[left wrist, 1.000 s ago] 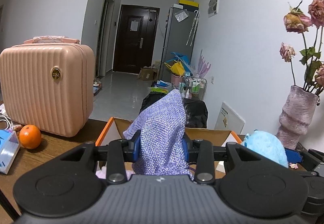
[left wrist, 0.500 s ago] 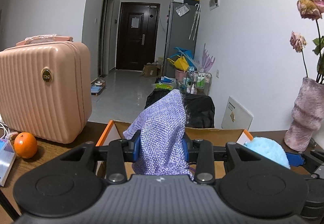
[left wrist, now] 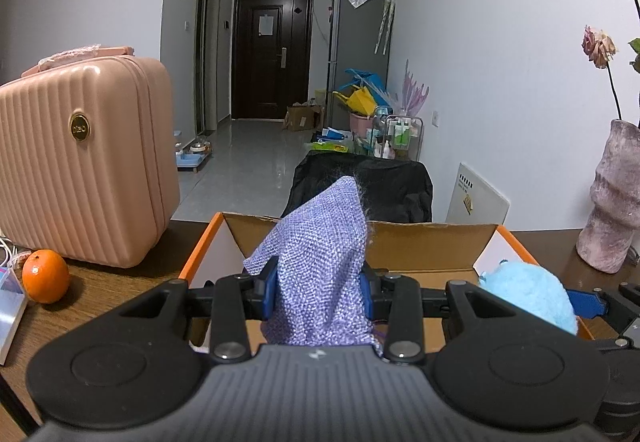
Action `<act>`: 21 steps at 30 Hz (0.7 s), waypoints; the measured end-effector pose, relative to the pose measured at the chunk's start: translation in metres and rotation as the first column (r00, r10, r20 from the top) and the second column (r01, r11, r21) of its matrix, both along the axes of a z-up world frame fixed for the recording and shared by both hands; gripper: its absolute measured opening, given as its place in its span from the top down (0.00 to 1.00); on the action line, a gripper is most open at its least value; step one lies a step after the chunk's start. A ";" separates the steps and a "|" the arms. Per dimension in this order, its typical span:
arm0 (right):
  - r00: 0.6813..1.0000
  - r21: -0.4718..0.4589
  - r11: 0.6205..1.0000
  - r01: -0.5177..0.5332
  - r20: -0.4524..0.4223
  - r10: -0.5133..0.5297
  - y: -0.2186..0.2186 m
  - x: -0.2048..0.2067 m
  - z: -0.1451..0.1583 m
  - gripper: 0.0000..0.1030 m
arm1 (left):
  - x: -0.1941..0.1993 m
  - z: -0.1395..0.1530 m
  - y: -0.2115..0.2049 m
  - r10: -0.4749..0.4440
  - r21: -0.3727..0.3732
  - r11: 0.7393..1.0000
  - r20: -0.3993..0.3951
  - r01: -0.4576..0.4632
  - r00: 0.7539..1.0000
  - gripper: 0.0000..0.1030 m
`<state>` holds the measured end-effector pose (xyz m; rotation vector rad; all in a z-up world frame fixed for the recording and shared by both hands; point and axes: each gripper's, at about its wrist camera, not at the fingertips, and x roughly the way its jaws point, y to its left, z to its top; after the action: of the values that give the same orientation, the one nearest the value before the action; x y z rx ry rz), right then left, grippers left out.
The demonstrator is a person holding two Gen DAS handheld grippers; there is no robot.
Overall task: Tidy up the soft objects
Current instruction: 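Carry the pouch in the left tool while the right carries the mitt to the box, then open both grippers to drop the pouch and mitt into the box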
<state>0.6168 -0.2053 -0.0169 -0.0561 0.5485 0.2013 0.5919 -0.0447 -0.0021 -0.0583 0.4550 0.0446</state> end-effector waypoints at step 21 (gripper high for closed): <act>0.998 0.005 0.998 0.056 -0.024 -0.056 -0.005 0.006 -0.005 0.00 | -0.014 0.008 0.006 0.086 0.003 0.996 0.035 -0.086 0.996 0.00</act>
<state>0.6230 -0.2099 -0.0221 -0.0324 0.5720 0.1493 0.5782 -0.0386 0.0055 -0.0745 0.4177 0.1290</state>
